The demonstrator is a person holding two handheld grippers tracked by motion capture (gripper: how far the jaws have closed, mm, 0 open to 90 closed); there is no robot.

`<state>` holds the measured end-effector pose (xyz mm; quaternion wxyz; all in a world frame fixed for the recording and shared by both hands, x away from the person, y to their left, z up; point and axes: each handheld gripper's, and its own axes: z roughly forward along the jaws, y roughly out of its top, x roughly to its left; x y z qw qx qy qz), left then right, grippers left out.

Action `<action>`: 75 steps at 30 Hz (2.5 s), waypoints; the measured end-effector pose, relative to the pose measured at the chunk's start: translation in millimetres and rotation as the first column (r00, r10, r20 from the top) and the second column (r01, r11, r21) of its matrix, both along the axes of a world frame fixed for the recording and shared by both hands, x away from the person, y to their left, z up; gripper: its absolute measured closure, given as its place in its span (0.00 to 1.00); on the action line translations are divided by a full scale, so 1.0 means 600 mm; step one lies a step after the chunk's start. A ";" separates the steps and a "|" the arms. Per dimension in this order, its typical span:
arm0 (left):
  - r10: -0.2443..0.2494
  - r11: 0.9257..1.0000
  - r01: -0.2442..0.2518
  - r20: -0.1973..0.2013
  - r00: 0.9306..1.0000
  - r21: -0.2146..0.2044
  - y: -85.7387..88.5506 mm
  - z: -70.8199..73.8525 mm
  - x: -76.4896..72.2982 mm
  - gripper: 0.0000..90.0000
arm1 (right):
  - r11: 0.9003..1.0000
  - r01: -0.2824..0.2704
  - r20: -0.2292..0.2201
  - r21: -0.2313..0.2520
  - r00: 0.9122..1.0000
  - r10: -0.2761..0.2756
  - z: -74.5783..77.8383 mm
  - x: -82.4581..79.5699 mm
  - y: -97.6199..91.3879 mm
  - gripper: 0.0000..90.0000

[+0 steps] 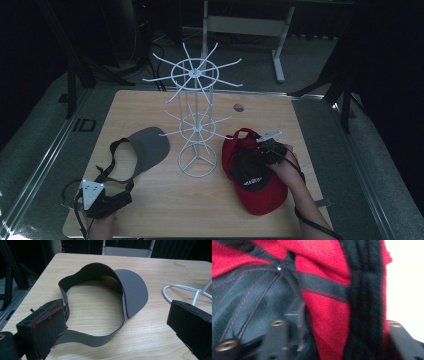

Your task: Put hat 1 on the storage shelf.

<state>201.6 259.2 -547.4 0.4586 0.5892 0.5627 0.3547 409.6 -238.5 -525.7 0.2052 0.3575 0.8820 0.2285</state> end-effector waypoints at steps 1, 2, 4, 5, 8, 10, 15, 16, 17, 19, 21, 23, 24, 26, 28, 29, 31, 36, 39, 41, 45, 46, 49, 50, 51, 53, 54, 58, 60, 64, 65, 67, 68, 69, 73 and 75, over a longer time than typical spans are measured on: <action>-0.001 1.000 0.001 -0.001 1.000 0.001 0.000 0.000 0.000 0.02 | 1.000 -0.010 -0.004 -0.003 1.000 0.010 -0.001 -0.001 0.000 0.60; -0.002 1.000 0.002 -0.001 1.000 0.001 0.000 0.000 0.000 0.02 | 1.000 -0.014 -0.011 -0.006 1.000 0.014 -0.003 -0.002 0.001 0.64; -0.002 1.000 0.002 -0.002 1.000 0.002 0.000 0.000 0.001 0.02 | 1.000 -0.028 -0.014 -0.015 1.000 0.028 -0.005 -0.005 0.003 0.75; -0.002 1.000 0.002 -0.004 1.000 0.005 -0.001 0.000 0.001 0.02 | 0.999 -0.032 -0.018 -0.016 0.999 0.032 -0.006 -0.007 0.003 0.81; -0.004 1.000 0.004 -0.006 1.000 0.009 -0.001 0.000 0.000 0.02 | 1.000 -0.030 -0.029 -0.004 0.999 0.030 -0.007 -0.009 0.001 0.94; -0.003 1.000 0.003 -0.006 1.000 0.010 -0.001 0.000 0.000 0.02 | 1.000 -0.010 -0.045 -0.008 0.999 0.010 -0.007 -0.011 -0.001 0.96; -0.003 1.000 0.003 -0.007 1.000 0.008 0.000 0.000 0.000 0.02 | 0.997 0.044 -0.023 0.058 0.999 -0.043 0.006 -0.022 -0.014 0.97; -0.002 1.000 0.002 -0.007 1.000 0.008 -0.001 0.000 0.000 0.02 | 0.997 0.047 -0.023 0.064 0.999 -0.046 0.008 -0.024 -0.016 0.97; -0.002 1.000 0.002 -0.007 1.000 0.009 -0.001 0.000 0.000 0.02 | 0.996 0.052 -0.020 0.071 0.999 -0.051 0.011 -0.027 -0.019 0.97; -0.002 1.000 0.002 -0.008 1.000 0.011 -0.001 0.000 0.000 0.02 | 0.994 0.061 -0.013 0.087 0.998 -0.060 0.019 -0.033 -0.022 0.97; -0.001 1.000 0.002 -0.007 1.000 0.013 -0.001 0.000 0.000 0.02 | 0.991 0.073 0.003 0.115 0.997 -0.074 0.030 -0.040 -0.028 0.97; 0.002 1.000 -0.002 0.000 1.000 0.012 -0.002 0.001 -0.001 0.02 | 0.987 0.083 0.016 0.137 0.996 -0.085 0.040 -0.046 -0.033 0.97; 0.003 1.000 -0.003 0.001 1.000 0.011 -0.002 0.002 -0.001 0.02 | 0.982 0.088 0.013 0.169 0.996 -0.092 0.048 -0.049 -0.039 0.97; 0.002 1.000 -0.002 0.008 1.000 0.003 -0.001 0.002 -0.002 0.02 | 0.974 0.099 0.021 0.203 0.994 -0.105 0.059 -0.054 -0.046 0.97; -0.007 1.000 0.007 0.015 1.000 -0.006 -0.001 0.002 -0.002 0.02 | 0.964 0.111 0.034 0.240 0.992 -0.122 0.071 -0.060 -0.053 0.97; -0.012 1.000 0.012 0.021 1.000 -0.006 -0.001 0.003 -0.002 0.02 | 0.963 0.110 0.047 0.245 0.991 -0.125 0.077 -0.063 -0.055 0.97; -0.013 1.000 0.013 0.023 1.000 0.000 -0.003 0.003 -0.003 0.02 | 0.957 0.114 0.063 0.266 0.989 -0.135 0.089 -0.069 -0.060 0.97; -0.016 1.000 0.016 0.024 1.000 -0.004 -0.003 0.004 -0.002 0.02 | 0.940 0.109 0.103 0.323 0.983 -0.149 0.118 -0.082 -0.072 0.97; -0.045 0.998 0.046 0.020 0.999 -0.037 -0.003 0.004 -0.002 0.02 | 0.928 0.099 0.125 0.360 0.980 -0.153 0.133 -0.090 -0.079 0.97; -0.046 0.999 0.047 0.023 0.999 -0.022 -0.006 0.005 -0.003 0.02 | 0.926 0.098 0.135 0.364 0.978 -0.157 0.138 -0.093 -0.080 0.97; -0.052 0.999 0.052 0.027 0.998 -0.002 -0.012 0.008 -0.003 0.02 | 0.911 0.093 0.156 0.402 0.973 -0.168 0.159 -0.104 -0.086 0.97; -0.071 0.997 0.071 0.022 0.997 -0.011 -0.013 0.010 -0.003 0.02 | 0.904 0.093 0.159 0.417 0.972 -0.174 0.165 -0.107 -0.088 0.97; -0.129 0.992 0.129 0.041 0.991 0.009 -0.017 0.014 -0.008 0.02 | 0.887 0.094 0.178 0.452 0.965 -0.193 0.184 -0.118 -0.093 0.97; -0.135 0.991 0.134 0.046 0.990 0.020 -0.019 0.016 -0.009 0.02 | 0.883 0.095 0.184 0.459 0.963 -0.199 0.191 -0.122 -0.095 0.97; -0.145 0.989 0.144 0.050 0.988 0.028 -0.021 0.018 -0.010 0.02 | 0.879 0.095 0.192 0.466 0.960 -0.205 0.197 -0.126 -0.097 0.97; -0.150 0.988 0.149 0.037 0.988 0.038 -0.026 0.022 -0.010 0.02 | 0.872 0.092 0.208 0.481 0.954 -0.215 0.209 -0.133 -0.099 0.97; -0.160 0.986 0.159 0.035 0.986 0.041 -0.028 0.024 -0.011 0.02 | 0.872 0.093 0.212 0.481 0.952 -0.219 0.214 -0.136 -0.099 0.97; -0.190 0.981 0.189 0.036 0.981 0.045 -0.040 0.040 -0.015 0.02 | 0.863 0.097 0.221 0.497 0.947 -0.233 0.232 -0.141 -0.104 0.97; -0.214 0.976 0.211 0.047 0.976 0.058 -0.048 0.051 -0.018 0.04 | 0.856 0.096 0.224 0.508 0.945 -0.239 0.241 -0.143 -0.109 0.97; -0.272 0.961 0.268 0.051 0.961 0.063 -0.066 0.075 -0.024 0.04 | 0.845 0.095 0.234 0.527 0.939 -0.252 0.256 -0.148 -0.117 0.97; -0.285 0.958 0.282 0.057 0.957 0.060 -0.071 0.082 -0.025 0.04 | 0.838 0.096 0.230 0.536 0.939 -0.255 0.260 -0.150 -0.119 0.97; -0.301 0.953 0.298 0.062 0.951 0.064 -0.081 0.097 -0.028 0.04 | 0.831 0.092 0.232 0.548 0.938 -0.257 0.266 -0.154 -0.120 0.97; -0.312 0.949 0.308 0.069 0.948 0.066 -0.086 0.105 -0.030 0.04 | 0.829 0.082 0.240 0.554 0.937 -0.253 0.269 -0.156 -0.121 0.97; -0.321 0.946 0.316 0.073 0.944 0.071 -0.091 0.114 -0.032 0.04 | 0.819 0.074 0.240 0.569 0.938 -0.252 0.272 -0.159 -0.122 0.97; -0.361 0.932 0.355 0.103 0.927 0.072 -0.111 0.147 -0.036 0.04 | 0.799 0.055 0.246 0.598 0.937 -0.249 0.279 -0.169 -0.119 0.97; -0.377 0.926 0.371 0.111 0.920 0.074 -0.123 0.161 -0.035 0.04 | 0.798 0.052 0.250 0.600 0.936 -0.249 0.284 -0.174 -0.115 0.97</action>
